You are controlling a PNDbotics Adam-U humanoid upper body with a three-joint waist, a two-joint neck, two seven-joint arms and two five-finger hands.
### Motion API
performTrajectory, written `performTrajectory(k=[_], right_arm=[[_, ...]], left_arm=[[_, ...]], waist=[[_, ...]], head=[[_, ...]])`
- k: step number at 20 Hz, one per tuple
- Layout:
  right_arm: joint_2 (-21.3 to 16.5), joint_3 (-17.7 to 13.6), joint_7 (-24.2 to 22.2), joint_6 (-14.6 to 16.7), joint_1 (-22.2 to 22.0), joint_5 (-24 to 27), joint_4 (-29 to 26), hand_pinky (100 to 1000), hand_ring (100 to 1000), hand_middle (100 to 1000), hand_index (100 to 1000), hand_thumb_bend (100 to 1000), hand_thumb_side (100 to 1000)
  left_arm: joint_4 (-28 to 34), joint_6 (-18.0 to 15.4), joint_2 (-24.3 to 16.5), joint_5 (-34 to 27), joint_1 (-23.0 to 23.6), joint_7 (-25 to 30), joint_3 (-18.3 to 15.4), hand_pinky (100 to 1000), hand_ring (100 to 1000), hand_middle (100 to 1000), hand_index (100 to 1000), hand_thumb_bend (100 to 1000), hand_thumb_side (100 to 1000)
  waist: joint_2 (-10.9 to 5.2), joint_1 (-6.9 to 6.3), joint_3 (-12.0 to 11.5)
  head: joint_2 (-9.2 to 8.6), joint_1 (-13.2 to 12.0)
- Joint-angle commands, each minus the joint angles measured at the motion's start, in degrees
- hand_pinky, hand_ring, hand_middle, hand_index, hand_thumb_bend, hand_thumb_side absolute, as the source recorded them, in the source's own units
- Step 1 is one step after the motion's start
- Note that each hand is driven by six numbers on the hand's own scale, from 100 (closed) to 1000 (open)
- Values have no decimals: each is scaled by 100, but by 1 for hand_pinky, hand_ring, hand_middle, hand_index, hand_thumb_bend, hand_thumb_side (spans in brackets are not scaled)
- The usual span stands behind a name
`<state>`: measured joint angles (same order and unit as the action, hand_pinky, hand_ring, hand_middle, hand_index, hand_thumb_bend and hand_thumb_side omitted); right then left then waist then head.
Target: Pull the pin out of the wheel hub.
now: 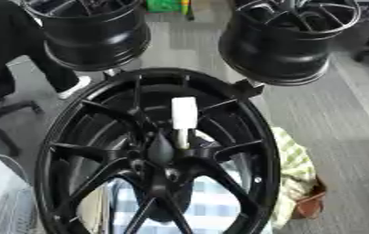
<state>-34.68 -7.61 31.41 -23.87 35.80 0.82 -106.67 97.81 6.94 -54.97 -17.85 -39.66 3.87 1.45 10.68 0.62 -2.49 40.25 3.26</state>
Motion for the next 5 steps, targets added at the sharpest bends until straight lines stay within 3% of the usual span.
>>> performTrajectory(k=[1,5], right_arm=[[-226,-3,-53,7,105,-153,-184,715,605,557,695,424,178],[-236,10,-88,-7,108,-227,-263,714,605,557,695,428,173]], left_arm=[[790,80,-293,-527,122,-174,-140,778,751,642,819,100,527],[1372,132,-336,-684,392,-275,-177,776,747,636,817,100,522]], waist=[[-103,0,-9],[-113,14,-24]], head=[[-6,21],[-17,30]])
